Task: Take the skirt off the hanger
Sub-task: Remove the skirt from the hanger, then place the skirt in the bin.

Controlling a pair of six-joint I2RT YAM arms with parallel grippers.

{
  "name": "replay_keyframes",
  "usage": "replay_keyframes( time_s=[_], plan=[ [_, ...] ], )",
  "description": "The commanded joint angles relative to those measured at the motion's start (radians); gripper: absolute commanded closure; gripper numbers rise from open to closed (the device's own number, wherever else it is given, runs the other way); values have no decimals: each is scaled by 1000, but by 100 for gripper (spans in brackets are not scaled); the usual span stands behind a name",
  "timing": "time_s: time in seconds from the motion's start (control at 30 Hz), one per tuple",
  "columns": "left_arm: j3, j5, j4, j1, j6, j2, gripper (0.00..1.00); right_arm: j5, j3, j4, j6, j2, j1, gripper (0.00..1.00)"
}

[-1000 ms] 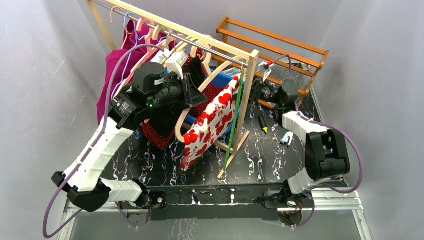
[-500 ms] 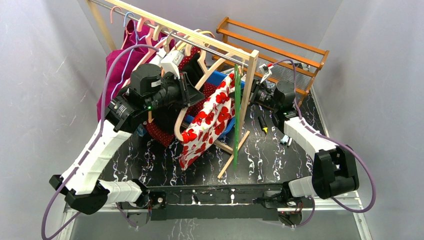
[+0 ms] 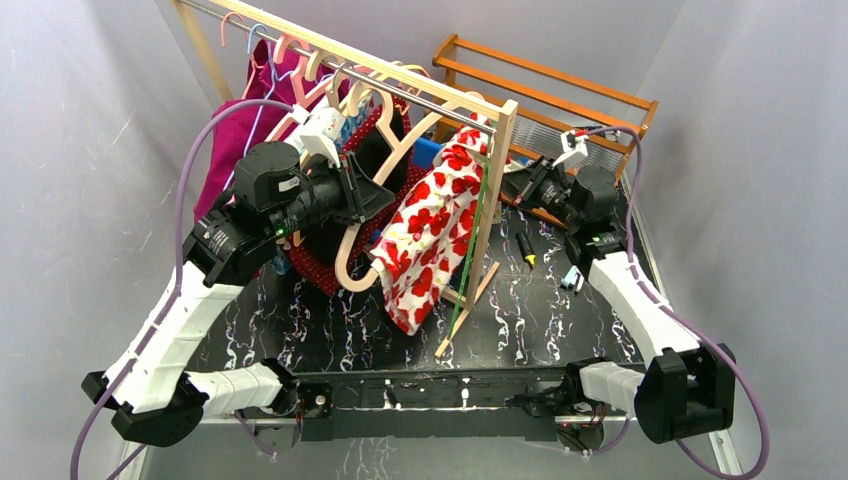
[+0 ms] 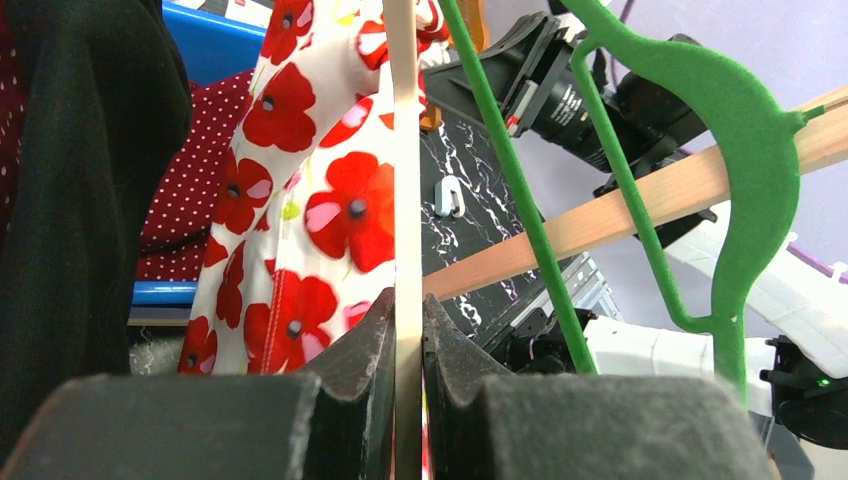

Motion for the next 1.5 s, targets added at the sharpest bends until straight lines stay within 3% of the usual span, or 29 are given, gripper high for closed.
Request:
replay_keyframes(
  time_s=[0.0,0.27,0.57,0.87,1.03,1.3,1.47],
  plan=[
    [34,-57,63,4,43,-70,100,197,13,-155,-75,-61,-73,100],
    [36,-106,12,4,108,-106,100,242,77,-245,-127,-123,-180,100],
    [23,-129,-9,4,153,-137,100,260,218,-280,-203,-110,-189,100],
    [4,-130,-22,4,160,-163,100,321,459,-339,-282,-13,-202,100],
    [-20,-118,-16,4,141,-179,100,253,576,-315,-268,73,-205,100],
    [-36,-117,-7,3,116,-194,100,-7,809,-208,-107,236,-199,100],
    [-35,-118,-7,4,109,-190,100,-40,895,-92,1,305,-124,100]
  ],
)
